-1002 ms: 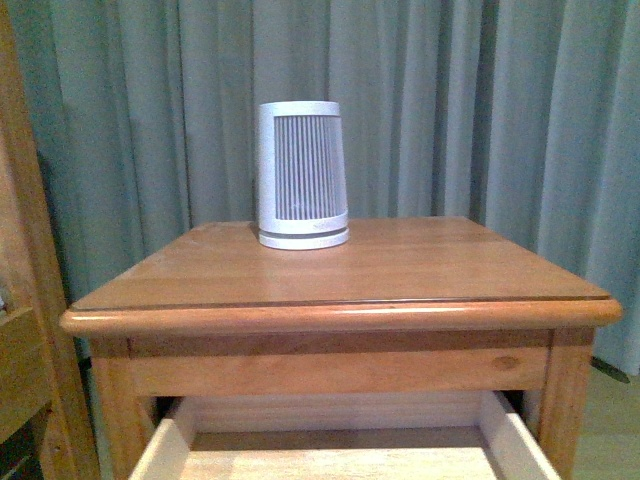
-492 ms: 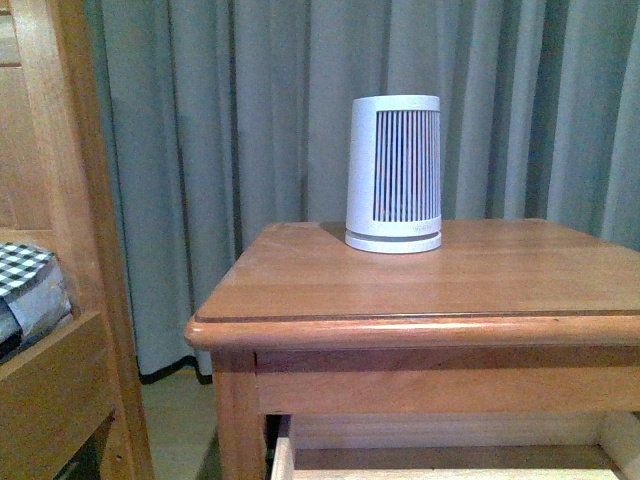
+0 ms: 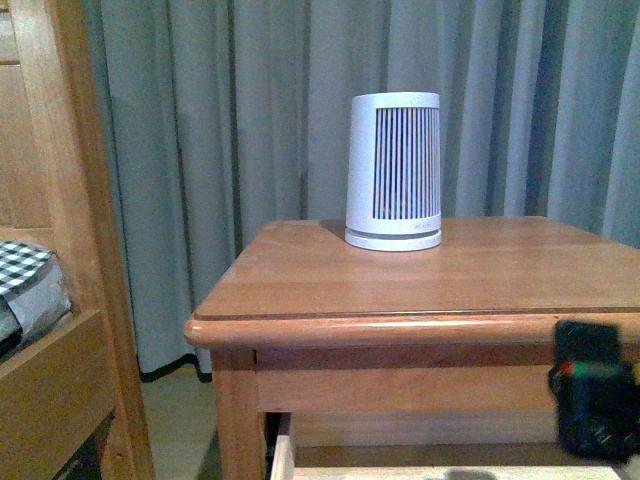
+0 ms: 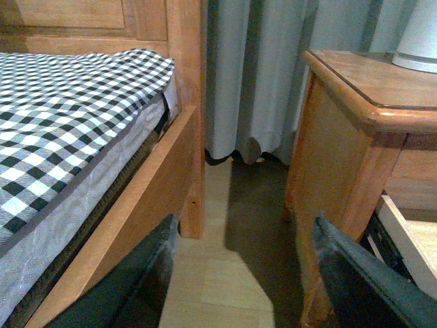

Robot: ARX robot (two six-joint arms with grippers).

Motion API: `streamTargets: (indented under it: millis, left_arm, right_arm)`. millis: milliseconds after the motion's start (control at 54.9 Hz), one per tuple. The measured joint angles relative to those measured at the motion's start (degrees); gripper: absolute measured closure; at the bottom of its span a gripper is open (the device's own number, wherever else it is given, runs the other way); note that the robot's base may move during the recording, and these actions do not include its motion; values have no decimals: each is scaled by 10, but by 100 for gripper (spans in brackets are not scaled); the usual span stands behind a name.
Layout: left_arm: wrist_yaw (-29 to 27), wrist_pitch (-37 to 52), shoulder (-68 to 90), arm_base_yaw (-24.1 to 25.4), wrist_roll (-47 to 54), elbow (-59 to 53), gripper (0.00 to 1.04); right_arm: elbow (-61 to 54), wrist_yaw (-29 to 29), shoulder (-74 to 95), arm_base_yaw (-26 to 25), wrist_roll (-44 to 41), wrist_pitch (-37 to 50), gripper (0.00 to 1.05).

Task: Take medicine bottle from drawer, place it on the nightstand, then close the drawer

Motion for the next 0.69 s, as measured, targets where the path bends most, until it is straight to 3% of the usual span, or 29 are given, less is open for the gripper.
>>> streamTargets:
  millis: [91, 200, 437, 692]
  left_arm:
    - [0, 0, 0, 0, 0, 0, 20]
    - [0, 0, 0, 0, 0, 0, 6]
    - [0, 0, 0, 0, 0, 0, 7]
    - [0, 0, 0, 0, 0, 0, 7]
  right_arm:
    - [10, 25, 47, 31, 35, -13, 7]
    - [19, 58, 92, 33, 69, -14, 7]
    - [40, 76, 169, -24, 94, 2, 7]
    - [53, 67, 236, -44, 75, 26, 7]
